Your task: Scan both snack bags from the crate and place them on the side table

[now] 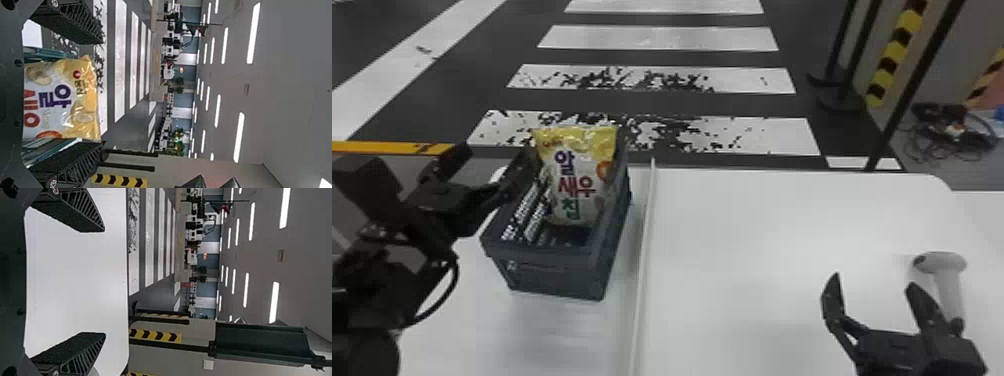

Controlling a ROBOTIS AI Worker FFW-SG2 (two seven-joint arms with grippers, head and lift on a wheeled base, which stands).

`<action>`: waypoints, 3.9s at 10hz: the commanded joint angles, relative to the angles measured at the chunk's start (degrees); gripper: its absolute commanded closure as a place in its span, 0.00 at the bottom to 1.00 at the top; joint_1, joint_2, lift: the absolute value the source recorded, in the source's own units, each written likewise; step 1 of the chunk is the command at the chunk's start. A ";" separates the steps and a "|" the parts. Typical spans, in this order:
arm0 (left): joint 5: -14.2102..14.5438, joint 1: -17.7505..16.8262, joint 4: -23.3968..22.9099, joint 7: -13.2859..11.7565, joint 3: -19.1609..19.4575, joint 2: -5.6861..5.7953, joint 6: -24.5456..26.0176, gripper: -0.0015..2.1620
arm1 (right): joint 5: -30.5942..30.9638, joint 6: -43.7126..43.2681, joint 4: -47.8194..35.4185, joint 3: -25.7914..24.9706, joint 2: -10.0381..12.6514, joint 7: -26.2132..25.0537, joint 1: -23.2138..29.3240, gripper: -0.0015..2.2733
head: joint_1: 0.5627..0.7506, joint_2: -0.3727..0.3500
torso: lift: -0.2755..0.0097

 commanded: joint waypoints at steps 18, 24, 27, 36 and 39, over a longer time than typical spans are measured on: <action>-15.24 -44.61 54.65 -40.08 -9.83 4.67 -1.41 0.03 | 0.28 1.85 1.66 0.88 -0.18 0.05 -0.51 0.02 | 0.70 0.65 | 0.63; -22.89 -45.23 57.03 -36.74 -14.14 -0.25 -1.41 0.03 | -0.16 1.67 1.93 0.61 -0.35 0.05 -0.24 0.02 | 0.70 0.55 | 0.63; -24.65 -45.23 57.56 -33.14 -16.16 -1.31 -1.41 0.03 | -1.04 0.97 2.98 0.17 -0.44 0.22 -0.42 0.02 | 0.70 0.53 | 0.63; -29.31 -43.73 59.58 -16.35 -19.59 -4.91 -1.41 0.03 | -2.18 0.44 4.39 -0.79 -0.44 1.10 -0.59 0.03 | 0.70 0.50 | 0.63; -31.94 -43.64 59.58 -16.70 -19.85 -5.26 -1.23 0.18 | -2.97 0.44 4.56 -1.15 -0.44 1.63 -0.68 0.03 | 0.70 0.49 | 0.63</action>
